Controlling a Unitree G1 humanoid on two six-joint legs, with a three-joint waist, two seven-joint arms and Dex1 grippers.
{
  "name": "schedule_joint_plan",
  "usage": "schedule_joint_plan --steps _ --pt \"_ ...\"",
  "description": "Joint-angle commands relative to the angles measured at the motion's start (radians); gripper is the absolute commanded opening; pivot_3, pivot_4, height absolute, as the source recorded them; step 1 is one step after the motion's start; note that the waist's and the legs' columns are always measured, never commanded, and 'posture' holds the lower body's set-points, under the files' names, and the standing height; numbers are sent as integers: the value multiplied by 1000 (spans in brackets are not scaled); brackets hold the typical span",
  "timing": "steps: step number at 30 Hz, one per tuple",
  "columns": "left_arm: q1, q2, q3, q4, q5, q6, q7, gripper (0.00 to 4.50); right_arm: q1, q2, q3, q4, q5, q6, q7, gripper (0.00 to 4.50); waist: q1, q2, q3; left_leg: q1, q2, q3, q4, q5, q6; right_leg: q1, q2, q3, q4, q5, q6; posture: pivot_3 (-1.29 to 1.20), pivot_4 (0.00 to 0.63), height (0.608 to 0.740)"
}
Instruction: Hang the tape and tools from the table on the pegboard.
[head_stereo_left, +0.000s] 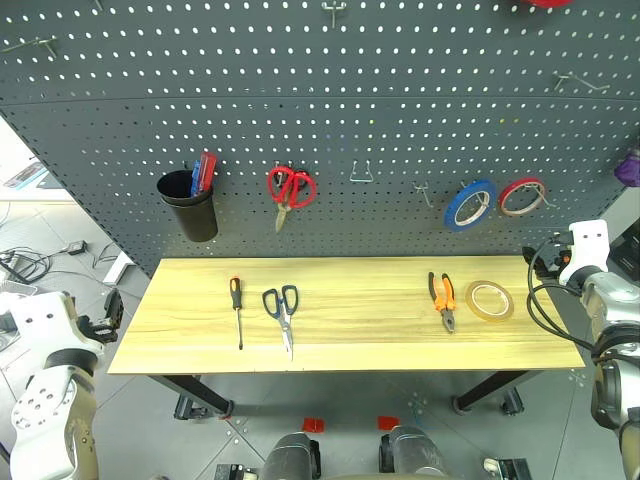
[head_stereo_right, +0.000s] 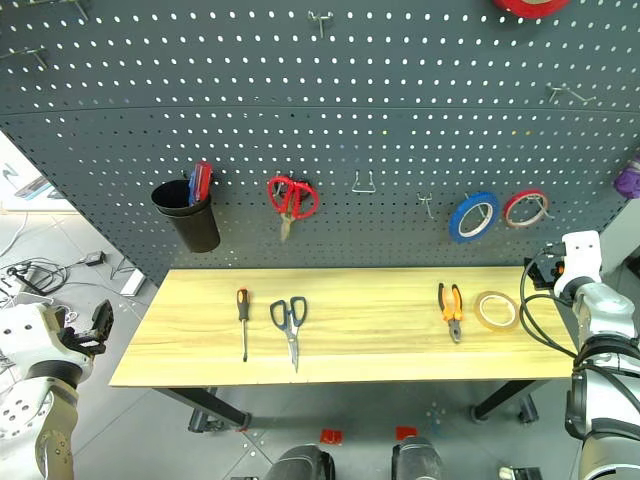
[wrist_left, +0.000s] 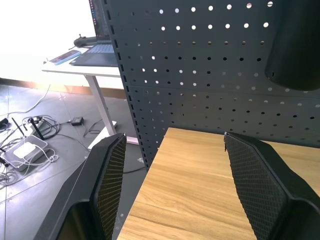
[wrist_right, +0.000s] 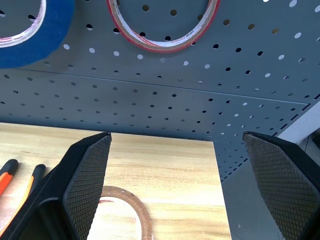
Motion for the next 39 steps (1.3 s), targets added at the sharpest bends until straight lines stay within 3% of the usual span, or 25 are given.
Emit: schedule_joint_plan --steps 1,15,24,34,39 --pt "-3 10 -6 -10 13 -32 -13 3286 -12 -18 -19 -10 10 -16 -2 4500 0 0 1 0 0 0 0 0 0 0 0 0 0 0 0 -121 97 740" --pt "45 -4 -6 -55 -27 -20 -58 3286 19 -3 -7 -38 7 -29 30 4500 0 1 7 0 0 0 0 0 0 0 0 0 0 0 0 -122 112 740" --pt "54 -4 -55 -128 -47 33 -88 3286 121 27 -1 -219 27 16 113 4500 0 3 29 0 0 0 0 0 0 0 -1 0 0 0 0 -161 145 740" --pt "45 161 -333 -339 -90 173 -378 3286 273 67 120 -678 -6 391 146 4500 -1 5 63 -4 1 1 0 0 0 -5 -2 1 0 0 -1 -208 204 740" --pt "-56 252 -484 -412 -107 242 -503 3286 242 89 175 -735 -26 508 131 4500 -3 6 88 -10 1 1 1 0 1 -11 -2 1 1 0 -1 -216 236 740"
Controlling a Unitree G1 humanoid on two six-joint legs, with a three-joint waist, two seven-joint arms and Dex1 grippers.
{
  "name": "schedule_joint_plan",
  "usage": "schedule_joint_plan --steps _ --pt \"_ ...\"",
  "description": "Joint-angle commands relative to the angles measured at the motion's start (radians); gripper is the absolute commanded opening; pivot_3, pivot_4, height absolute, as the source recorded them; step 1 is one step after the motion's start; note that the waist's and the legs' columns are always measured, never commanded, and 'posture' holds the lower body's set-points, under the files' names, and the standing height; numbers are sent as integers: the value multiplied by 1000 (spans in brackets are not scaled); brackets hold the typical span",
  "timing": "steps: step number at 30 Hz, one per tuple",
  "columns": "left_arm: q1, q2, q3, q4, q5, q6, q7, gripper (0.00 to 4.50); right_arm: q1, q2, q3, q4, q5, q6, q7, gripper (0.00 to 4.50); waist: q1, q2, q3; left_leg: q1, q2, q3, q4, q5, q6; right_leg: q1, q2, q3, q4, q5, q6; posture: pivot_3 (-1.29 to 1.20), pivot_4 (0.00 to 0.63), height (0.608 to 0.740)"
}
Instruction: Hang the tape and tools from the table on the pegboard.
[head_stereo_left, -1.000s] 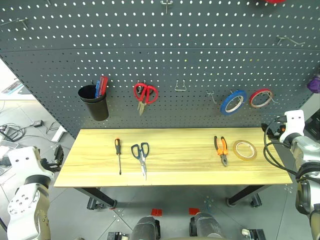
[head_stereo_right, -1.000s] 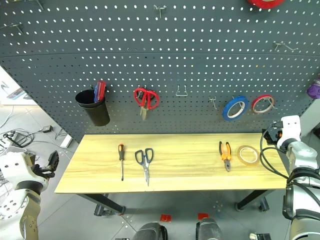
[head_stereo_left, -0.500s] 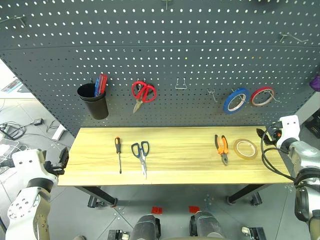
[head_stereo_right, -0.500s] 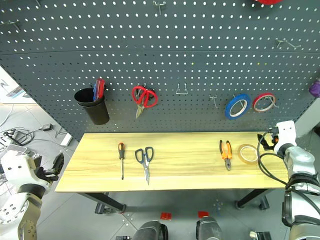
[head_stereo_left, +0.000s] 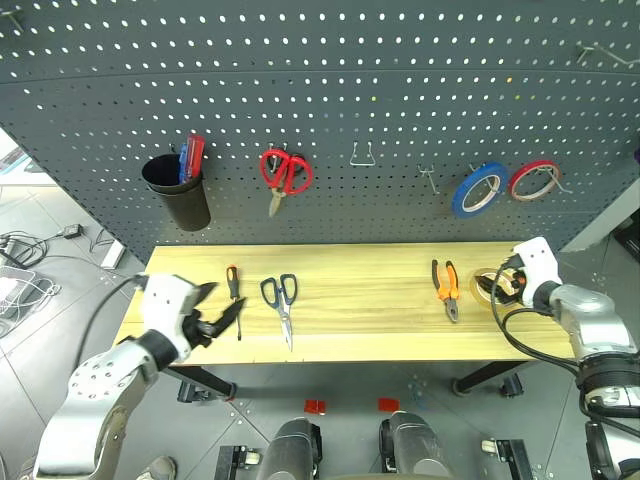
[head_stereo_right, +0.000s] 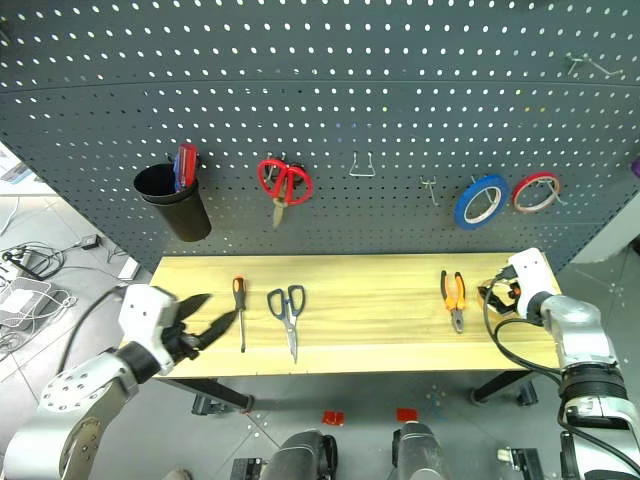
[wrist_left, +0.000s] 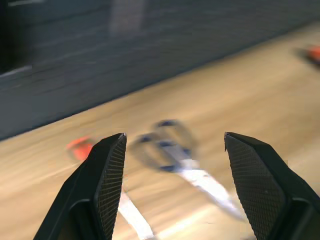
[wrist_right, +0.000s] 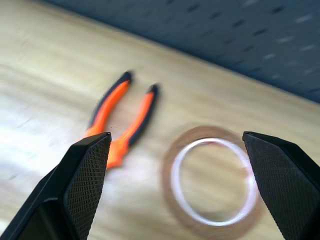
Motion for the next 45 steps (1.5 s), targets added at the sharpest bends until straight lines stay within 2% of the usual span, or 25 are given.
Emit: schedule_joint_plan --steps 1,3,9,16,21,24,30,34,40,45 --pt "-56 60 -72 -54 0 18 -83 3286 -50 9 10 -26 -9 73 -20 4500 -1 0 16 0 0 0 0 0 0 0 0 0 0 0 0 -217 249 740" --pt "-102 74 -102 -48 -16 33 -118 3286 -90 26 15 24 -11 97 -32 4500 -5 1 27 -1 0 1 0 0 0 -1 0 1 0 0 0 -216 263 740" --pt "-271 50 -232 25 -21 52 -222 3286 -274 48 57 369 -108 28 -150 4500 -16 -5 69 -2 0 4 0 1 2 -3 0 1 2 0 0 -219 306 740" --pt "-402 4 -339 95 27 23 -263 3286 -392 58 133 620 -198 -50 -156 4500 -29 -11 104 -4 0 5 0 1 1 -4 0 1 0 0 1 -222 329 740" --pt "-421 -13 -350 109 40 15 -273 3286 -434 72 149 712 -221 -40 -121 4500 -35 -16 112 -3 0 7 1 2 1 -4 0 2 0 1 3 -226 327 740" --pt "-418 -13 -347 106 40 18 -279 3320 -445 74 191 740 -262 -36 -72 3934 -34 -16 112 -3 0 7 1 2 1 -4 0 2 1 1 3 -227 325 740" --pt "-411 -5 -347 94 39 20 -297 3320 -451 93 216 771 -288 -9 -11 1835 -33 -16 112 -2 0 7 2 2 1 -3 0 2 1 2 4 -222 315 740" --pt "-404 5 -342 87 43 20 -300 3320 -443 99 208 779 -291 -7 -38 466 -32 -17 112 -2 0 7 3 2 0 -3 0 2 1 2 5 -214 308 740" --pt "-372 7 -297 63 31 26 -278 3320 -421 89 202 742 -290 -57 -90 418 -31 -19 111 -2 0 7 3 3 0 -2 0 3 1 3 6 -221 306 740" --pt "-334 2 -236 36 21 10 -251 3320 -380 46 167 585 -262 -78 -97 418 -28 -19 111 -2 0 9 4 2 0 -3 0 5 1 4 7 -229 307 740"
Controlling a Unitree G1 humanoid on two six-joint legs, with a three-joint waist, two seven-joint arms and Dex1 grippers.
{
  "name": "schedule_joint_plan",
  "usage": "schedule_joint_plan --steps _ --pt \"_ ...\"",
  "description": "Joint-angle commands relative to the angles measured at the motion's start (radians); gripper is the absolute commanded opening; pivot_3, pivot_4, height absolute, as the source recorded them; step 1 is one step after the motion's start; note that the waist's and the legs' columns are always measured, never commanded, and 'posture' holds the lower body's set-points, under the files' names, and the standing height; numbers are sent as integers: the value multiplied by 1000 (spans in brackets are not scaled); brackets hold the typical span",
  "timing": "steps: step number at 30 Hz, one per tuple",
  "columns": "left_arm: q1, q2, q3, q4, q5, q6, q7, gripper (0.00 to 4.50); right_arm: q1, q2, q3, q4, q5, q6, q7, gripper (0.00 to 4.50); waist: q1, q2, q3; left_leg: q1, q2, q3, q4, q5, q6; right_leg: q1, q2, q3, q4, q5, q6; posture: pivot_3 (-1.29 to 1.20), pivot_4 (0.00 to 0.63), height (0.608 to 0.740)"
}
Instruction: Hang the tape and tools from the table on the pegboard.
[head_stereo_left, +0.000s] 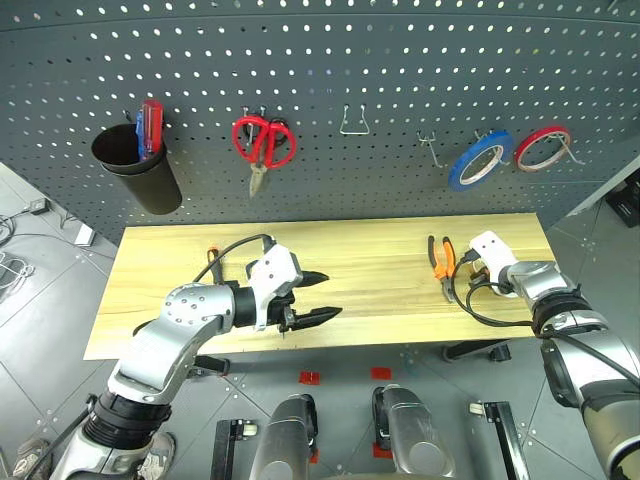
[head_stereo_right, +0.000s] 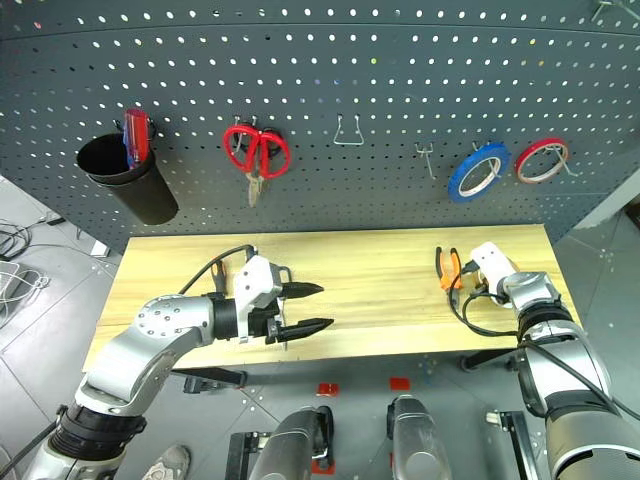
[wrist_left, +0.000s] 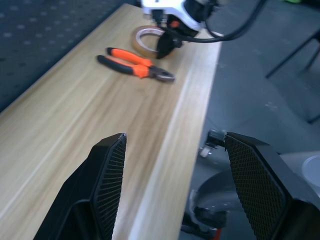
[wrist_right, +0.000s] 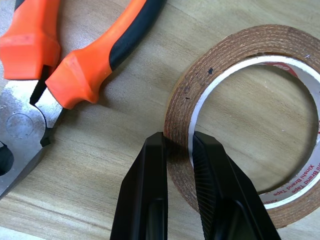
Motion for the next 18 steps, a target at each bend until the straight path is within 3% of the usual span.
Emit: schedule_joint_plan --steps 1,7,12,15,18 --pt "15 -6 59 -56 -25 -33 19 3320 59 -46 -22 -139 7 -10 -22 418 2 0 0 0 0 1 0 0 0 0 0 1 0 0 0 -235 307 740" --pt "58 -55 127 -110 -63 -117 39 3320 341 -66 -55 -748 -6 64 -86 418 0 3 3 -1 0 3 -3 2 -3 -4 0 3 -1 0 1 -258 310 740" --pt "98 -91 176 -114 -73 -155 87 3320 620 32 -41 -1253 -45 118 -198 418 -3 3 3 -1 1 4 -4 2 -3 -5 0 4 0 -1 2 -258 308 740" --pt "100 -112 217 -109 -85 -168 120 3320 732 98 20 -1437 -91 67 -250 418 -3 4 3 -1 1 5 -4 1 -3 -6 1 6 1 -1 3 -258 307 740" --pt "74 -138 269 -81 -76 -210 174 3320 755 122 69 -1496 -152 -79 -315 418 -2 4 3 -1 0 5 -3 0 0 -7 1 7 1 -1 4 -258 305 740"
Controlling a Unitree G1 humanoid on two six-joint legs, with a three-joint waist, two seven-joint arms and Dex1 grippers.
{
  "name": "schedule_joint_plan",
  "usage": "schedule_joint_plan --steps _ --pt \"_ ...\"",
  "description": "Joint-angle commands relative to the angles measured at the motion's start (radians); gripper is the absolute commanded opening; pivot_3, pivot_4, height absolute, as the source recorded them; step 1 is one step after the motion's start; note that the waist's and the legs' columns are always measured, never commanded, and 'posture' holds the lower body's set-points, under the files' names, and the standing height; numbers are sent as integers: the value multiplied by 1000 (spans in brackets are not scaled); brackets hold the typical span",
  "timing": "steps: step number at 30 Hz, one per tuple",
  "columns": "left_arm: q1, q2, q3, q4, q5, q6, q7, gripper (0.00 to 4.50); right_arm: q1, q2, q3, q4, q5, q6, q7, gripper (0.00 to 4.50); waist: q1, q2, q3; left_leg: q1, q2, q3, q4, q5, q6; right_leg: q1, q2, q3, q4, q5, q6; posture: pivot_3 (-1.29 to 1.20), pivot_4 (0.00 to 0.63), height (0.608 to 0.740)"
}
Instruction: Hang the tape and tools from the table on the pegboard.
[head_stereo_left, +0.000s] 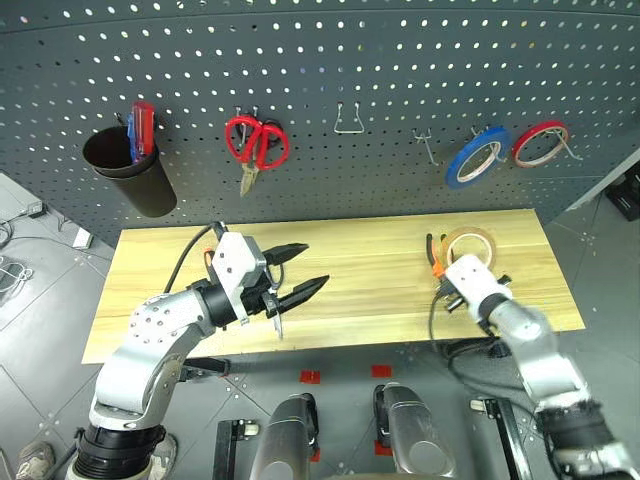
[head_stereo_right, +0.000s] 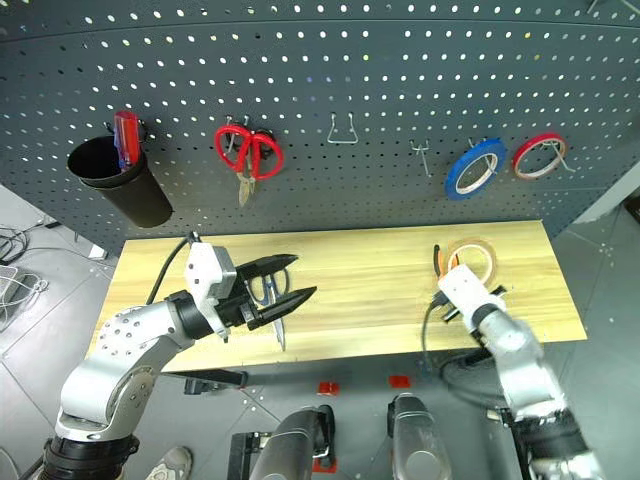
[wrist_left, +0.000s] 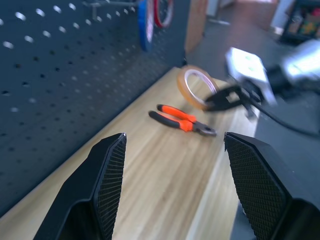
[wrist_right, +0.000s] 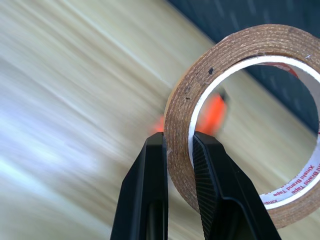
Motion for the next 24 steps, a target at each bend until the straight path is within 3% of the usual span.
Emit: schedule_joint_plan --steps 1,8,18,24 --pt "-25 -11 67 4 -5 -60 41 3320 -19 2 24 -92 -71 -171 -82 418 0 0 0 0 0 0 0 0 0 0 0 0 0 0 0 -258 303 740" --pt "-22 20 57 -19 -64 -25 -4 3320 -204 15 -3 27 -74 -342 -149 418 -2 -1 0 0 -1 2 0 3 -4 -2 2 3 1 1 1 -254 294 740" --pt "-40 68 4 -45 -98 24 -57 3320 -527 49 7 540 -53 -472 -177 418 -6 -1 0 -1 0 5 0 3 -4 -4 2 6 1 1 0 -229 281 740" --pt "-32 91 9 -35 -104 40 -72 3320 -470 53 -6 512 -21 -455 -143 2282 -6 -2 0 -7 0 6 1 3 -4 -11 1 7 3 1 0 -234 279 740"
